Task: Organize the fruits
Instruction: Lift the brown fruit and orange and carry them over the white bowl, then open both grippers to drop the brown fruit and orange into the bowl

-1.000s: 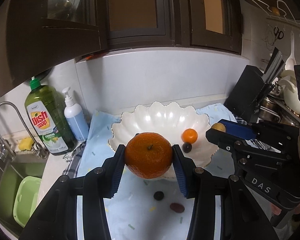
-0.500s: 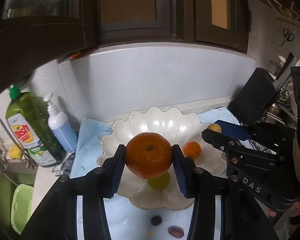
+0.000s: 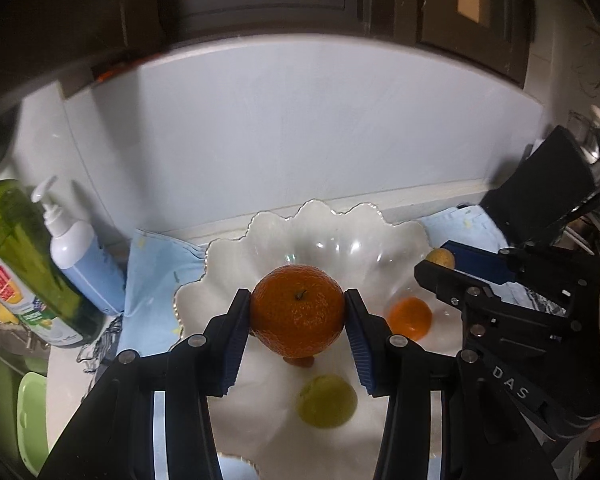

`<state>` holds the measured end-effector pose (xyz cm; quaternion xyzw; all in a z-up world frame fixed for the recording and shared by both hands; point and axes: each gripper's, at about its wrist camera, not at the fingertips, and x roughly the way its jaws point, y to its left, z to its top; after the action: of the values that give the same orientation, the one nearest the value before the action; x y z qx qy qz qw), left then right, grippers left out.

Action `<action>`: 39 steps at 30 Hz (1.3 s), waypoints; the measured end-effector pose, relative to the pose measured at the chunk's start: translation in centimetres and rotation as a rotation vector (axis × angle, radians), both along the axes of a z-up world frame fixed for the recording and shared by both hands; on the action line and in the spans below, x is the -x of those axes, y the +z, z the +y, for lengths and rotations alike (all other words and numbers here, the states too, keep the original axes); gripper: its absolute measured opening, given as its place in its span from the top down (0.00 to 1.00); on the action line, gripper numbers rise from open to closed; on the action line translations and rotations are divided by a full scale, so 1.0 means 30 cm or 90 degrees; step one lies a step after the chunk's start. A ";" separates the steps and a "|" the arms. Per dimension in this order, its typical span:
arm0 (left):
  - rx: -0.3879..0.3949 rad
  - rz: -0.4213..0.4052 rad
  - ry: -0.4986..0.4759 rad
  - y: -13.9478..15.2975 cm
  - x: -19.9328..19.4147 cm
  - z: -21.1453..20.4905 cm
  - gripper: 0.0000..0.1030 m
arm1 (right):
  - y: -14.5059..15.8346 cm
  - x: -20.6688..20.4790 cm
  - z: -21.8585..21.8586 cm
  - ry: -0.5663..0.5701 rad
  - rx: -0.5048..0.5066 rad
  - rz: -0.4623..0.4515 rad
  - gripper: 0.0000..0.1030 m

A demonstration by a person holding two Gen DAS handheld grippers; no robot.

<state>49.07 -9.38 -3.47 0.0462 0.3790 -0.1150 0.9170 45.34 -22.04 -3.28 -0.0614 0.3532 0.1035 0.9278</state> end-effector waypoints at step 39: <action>-0.047 0.002 0.060 -0.014 -0.033 0.035 0.21 | -0.013 -0.053 -0.050 -0.038 0.031 0.031 0.42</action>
<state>50.08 -8.34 -3.89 0.0620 0.3864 -0.0573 0.9184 46.92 -23.54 -3.67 -0.0706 0.3794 0.0685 0.9200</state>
